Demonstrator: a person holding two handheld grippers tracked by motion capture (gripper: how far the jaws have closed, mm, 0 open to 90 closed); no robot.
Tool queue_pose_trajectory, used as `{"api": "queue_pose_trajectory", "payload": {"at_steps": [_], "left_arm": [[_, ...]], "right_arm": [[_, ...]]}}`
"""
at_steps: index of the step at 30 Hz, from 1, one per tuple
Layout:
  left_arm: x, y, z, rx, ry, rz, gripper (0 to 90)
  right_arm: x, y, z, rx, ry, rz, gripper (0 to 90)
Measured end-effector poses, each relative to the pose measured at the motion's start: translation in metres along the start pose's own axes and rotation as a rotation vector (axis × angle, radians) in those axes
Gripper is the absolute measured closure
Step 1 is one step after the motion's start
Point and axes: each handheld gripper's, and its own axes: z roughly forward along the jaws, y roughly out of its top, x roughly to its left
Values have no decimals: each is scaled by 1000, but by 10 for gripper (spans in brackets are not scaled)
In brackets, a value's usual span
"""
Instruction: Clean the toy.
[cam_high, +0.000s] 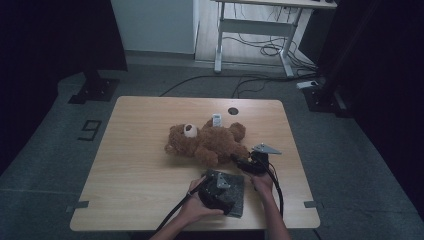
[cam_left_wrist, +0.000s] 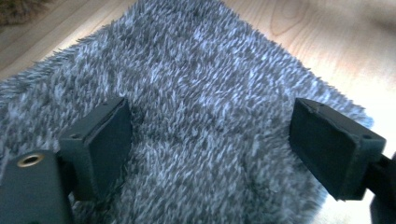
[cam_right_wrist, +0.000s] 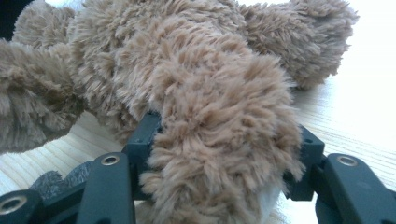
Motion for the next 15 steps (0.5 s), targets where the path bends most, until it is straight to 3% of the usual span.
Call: {"api": "queue_pose_trajectory", "payload": {"at_steps": [1,4,14,15], "left_arm": [[-2,-3,1,-10,19,20,136],[-2,-6,0,-28,30,19,186],[6,-16,-7,-101,60,-19,516],[7,-17,-7,-112,62,-28,516]], "right_arm": [[0,0,0,0,1,1,436],[0,-1,0,1,3,5,436],[0,-5,1,6,9,17,436],[0,-5,1,6,9,17,436]]}}
